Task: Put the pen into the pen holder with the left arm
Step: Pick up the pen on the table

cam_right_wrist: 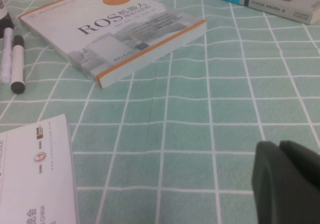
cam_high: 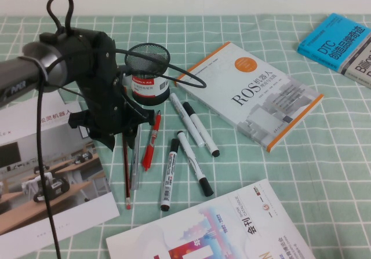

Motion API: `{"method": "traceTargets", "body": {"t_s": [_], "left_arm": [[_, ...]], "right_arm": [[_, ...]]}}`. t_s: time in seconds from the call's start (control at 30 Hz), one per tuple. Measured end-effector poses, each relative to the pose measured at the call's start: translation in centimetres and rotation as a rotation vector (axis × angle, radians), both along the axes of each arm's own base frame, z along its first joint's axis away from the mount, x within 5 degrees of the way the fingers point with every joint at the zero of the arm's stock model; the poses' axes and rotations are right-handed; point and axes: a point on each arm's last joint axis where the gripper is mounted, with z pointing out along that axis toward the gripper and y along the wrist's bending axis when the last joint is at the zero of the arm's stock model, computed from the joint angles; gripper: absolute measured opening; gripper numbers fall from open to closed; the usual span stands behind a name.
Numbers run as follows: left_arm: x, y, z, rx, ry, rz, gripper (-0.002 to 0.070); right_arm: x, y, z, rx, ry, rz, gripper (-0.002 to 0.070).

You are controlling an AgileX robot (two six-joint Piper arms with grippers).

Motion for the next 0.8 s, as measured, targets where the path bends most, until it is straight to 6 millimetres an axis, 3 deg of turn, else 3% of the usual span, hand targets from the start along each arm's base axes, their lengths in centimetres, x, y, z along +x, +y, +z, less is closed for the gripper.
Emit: {"method": "traceTargets", "body": {"t_s": [0.3, 0.53, 0.63, 0.8], "left_arm": [[0.2, 0.0, -1.6, 0.026, 0.040, 0.004, 0.0286], [0.4, 0.0, -1.7, 0.030, 0.039, 0.008, 0.0282], [0.4, 0.0, -1.7, 0.032, 0.036, 0.001, 0.0226], [0.4, 0.0, -1.7, 0.037, 0.033, -0.041, 0.0065]], "right_arm": [[0.0, 0.0, 0.0, 0.000, 0.000, 0.000, -0.0022], [0.0, 0.0, 0.0, 0.000, 0.000, 0.000, -0.0022], [0.0, 0.0, 0.0, 0.000, 0.000, 0.000, -0.0022], [0.0, 0.0, 0.0, 0.000, 0.000, 0.000, -0.0022]]}}
